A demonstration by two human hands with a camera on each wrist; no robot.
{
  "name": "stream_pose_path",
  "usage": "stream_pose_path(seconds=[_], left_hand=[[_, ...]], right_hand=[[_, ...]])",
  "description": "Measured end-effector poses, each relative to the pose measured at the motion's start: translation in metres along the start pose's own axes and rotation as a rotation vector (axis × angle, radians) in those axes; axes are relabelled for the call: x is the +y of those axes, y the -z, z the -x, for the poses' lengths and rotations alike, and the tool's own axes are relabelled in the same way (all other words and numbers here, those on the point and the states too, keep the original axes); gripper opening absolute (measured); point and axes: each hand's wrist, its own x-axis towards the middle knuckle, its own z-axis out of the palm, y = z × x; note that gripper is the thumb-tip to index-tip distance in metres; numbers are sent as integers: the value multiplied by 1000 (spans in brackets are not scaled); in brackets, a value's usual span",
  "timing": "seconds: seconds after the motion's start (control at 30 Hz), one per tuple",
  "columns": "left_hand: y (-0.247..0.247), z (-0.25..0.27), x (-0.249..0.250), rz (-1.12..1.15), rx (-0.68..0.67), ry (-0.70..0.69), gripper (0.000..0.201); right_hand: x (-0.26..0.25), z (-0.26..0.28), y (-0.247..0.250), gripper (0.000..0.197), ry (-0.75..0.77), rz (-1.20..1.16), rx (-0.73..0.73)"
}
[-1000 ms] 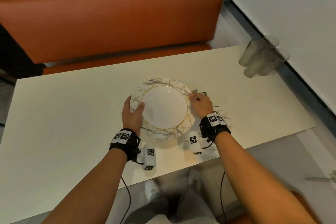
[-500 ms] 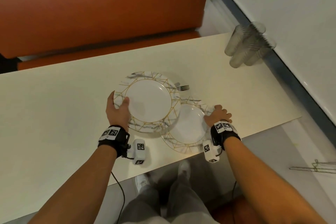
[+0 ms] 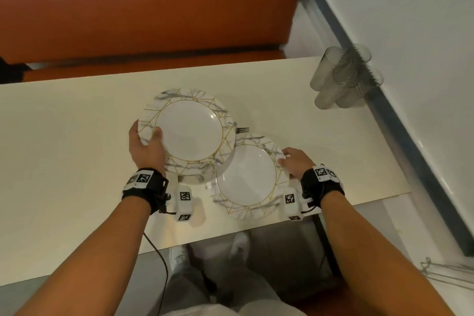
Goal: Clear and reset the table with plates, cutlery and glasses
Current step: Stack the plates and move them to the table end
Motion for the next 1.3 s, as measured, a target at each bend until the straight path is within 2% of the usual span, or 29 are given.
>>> stream_pose_path(seconds=[0.23,0.53,0.63,0.8,1.03,1.1,1.23,1.3], left_hand=[[-7,7,14,10,94,-75,53],[-6,20,27,-21,83,-84,55],[-8,25,31,18,22,-60,53],[-16,29,36,83,-129,-51,46],[-23,24,44,104,-293,96,40],[-25,22,44,92,-327,113,42],[-29,22,46,-33,-357,101,28],[-31,21,48,-57,-396,88,28]], right_hand=[[-15,-7,61,25,120,36,22],[-32,-2,102,25,217,-106,221],[-42,-4,94,22,230,-191,254],[-68,1,61,29,209,-280,286],[-90,18,7,36,195,-287,345],[-91,21,-5,39,199,-303,375],[-89,27,-22,45,189,-325,424],[-88,30,-27,46,173,-346,450]])
